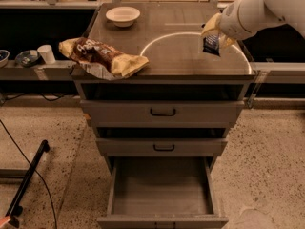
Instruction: Place rxbar blueberry into bottom drawer
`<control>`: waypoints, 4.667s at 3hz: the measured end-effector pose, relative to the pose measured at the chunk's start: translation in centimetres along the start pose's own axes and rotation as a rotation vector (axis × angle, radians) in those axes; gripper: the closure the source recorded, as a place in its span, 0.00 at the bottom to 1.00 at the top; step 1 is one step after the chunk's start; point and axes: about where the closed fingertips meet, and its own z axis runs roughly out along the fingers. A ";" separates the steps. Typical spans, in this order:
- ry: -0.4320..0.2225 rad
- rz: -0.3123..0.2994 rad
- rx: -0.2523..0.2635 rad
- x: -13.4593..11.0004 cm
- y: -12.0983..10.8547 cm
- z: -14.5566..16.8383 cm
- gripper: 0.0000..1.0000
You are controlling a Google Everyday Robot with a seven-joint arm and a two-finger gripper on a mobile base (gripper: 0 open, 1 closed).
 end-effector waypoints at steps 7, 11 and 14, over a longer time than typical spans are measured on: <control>-0.567 -1.358 0.263 -26.2 -4.9 2.5 1.00; -0.805 -1.481 0.075 -31.5 10.6 6.6 1.00; -0.819 -1.474 0.255 -35.8 21.8 7.3 1.00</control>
Offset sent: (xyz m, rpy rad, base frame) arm -0.1677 0.1256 -0.0687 -0.3979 -0.3748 1.3330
